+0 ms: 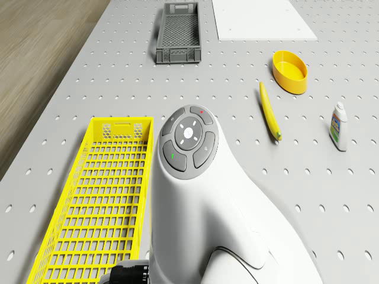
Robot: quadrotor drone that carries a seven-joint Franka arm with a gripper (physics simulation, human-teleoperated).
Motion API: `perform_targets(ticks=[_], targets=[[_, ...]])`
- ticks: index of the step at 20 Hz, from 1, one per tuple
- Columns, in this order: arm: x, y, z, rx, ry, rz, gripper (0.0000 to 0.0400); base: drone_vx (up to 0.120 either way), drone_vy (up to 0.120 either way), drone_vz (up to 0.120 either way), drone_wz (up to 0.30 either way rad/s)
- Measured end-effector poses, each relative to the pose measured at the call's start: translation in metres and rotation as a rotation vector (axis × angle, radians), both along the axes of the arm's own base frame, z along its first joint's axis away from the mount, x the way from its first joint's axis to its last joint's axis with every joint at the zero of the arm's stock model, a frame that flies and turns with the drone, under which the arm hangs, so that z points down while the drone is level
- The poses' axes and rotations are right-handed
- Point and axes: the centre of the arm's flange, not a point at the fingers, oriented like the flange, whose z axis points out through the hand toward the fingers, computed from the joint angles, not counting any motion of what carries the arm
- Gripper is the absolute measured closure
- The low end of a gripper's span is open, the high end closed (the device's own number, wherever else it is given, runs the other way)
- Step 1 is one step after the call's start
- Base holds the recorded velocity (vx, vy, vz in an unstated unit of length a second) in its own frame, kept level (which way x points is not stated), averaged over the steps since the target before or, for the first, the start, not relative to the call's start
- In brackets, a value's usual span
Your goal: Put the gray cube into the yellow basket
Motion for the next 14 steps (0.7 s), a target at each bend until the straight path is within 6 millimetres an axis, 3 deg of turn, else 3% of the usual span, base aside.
perform_targets(ticks=[4,7,14], targets=[[0.0000,0.0000,0.0000,0.000,0.000,0.000,0.0000,0.120,-0.010,0.000,0.000],[0.0000,0.0000,0.0000,0.000,0.000,0.000,0.0000,0.120,-0.120,-0.013,0.000],[0.0000,0.0000,0.0000,0.000,0.000,0.000,0.0000,0.120,-0.120,-0.120,0.000]])
